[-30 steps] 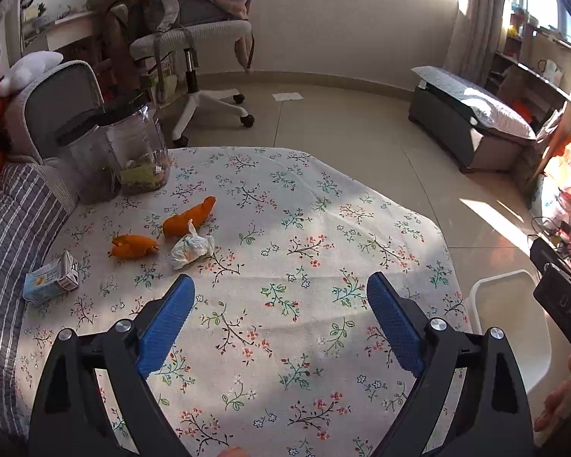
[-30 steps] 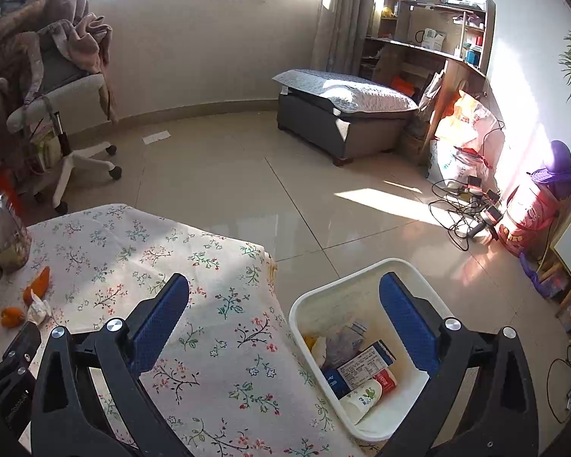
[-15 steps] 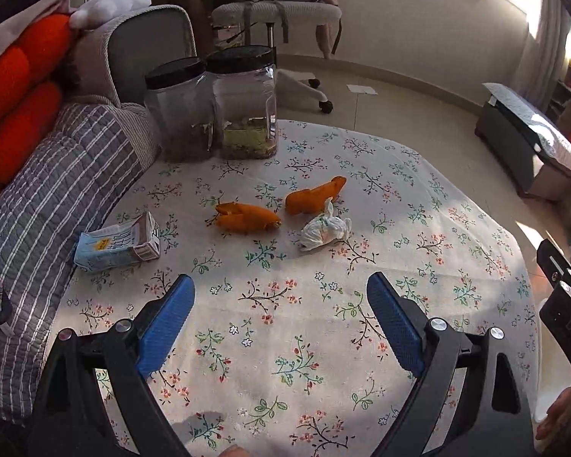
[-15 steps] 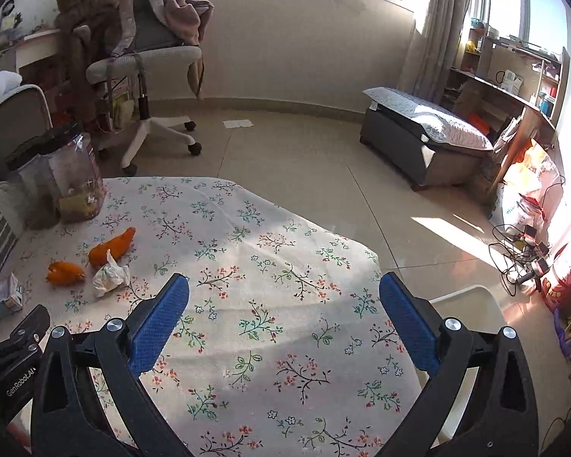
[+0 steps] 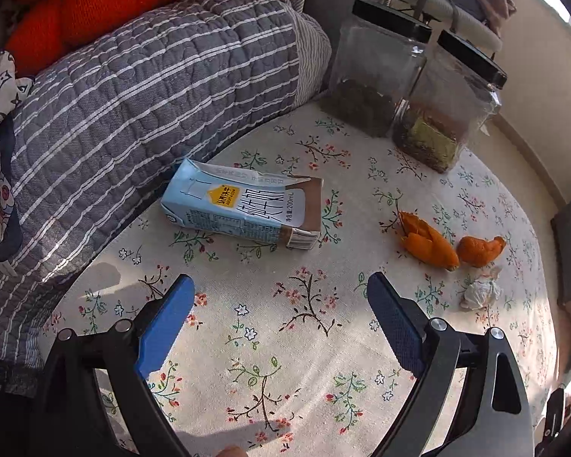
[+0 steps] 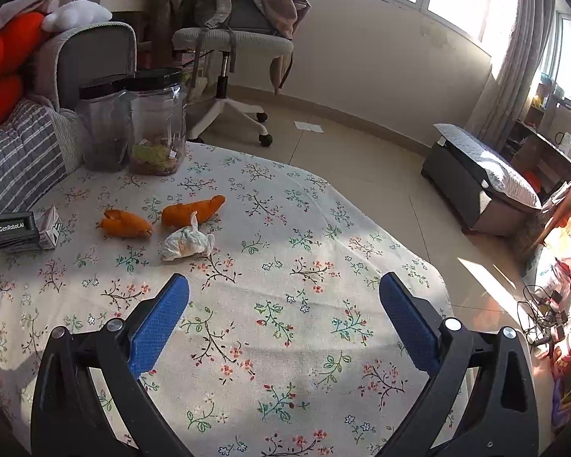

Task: Collect trash
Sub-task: 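Grasp the blue-white milk carton with the left gripper, then lift the milk carton with the left gripper while the right gripper grasps an orange peel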

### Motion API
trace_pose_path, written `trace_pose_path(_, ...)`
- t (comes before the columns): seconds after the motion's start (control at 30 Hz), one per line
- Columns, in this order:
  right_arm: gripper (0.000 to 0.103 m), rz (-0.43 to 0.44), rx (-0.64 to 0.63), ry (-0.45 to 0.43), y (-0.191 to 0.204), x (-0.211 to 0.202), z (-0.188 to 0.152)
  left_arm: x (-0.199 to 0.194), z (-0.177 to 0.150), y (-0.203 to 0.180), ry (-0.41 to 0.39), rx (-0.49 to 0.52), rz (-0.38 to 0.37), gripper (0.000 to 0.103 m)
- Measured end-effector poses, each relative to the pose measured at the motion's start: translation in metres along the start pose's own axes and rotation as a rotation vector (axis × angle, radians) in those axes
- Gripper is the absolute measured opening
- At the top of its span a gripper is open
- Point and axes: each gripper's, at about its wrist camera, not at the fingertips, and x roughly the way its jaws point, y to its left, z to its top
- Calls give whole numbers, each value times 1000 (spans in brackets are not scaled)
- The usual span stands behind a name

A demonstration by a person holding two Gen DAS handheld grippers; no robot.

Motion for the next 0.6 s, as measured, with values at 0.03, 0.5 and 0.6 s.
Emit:
trace_pose_path(0.03, 96, 4, -3, 5, 1, 2, -1, 5, 5, 6, 5, -41, 7, 89)
trace_pose_path(0.5, 96, 30, -29, 70, 8, 26, -8, 76, 69, 35, 143, -464, 84, 91)
trace_pose_path(0.6, 96, 39, -45, 80, 11, 29, -10, 89, 71, 24, 175, -401, 119, 91)
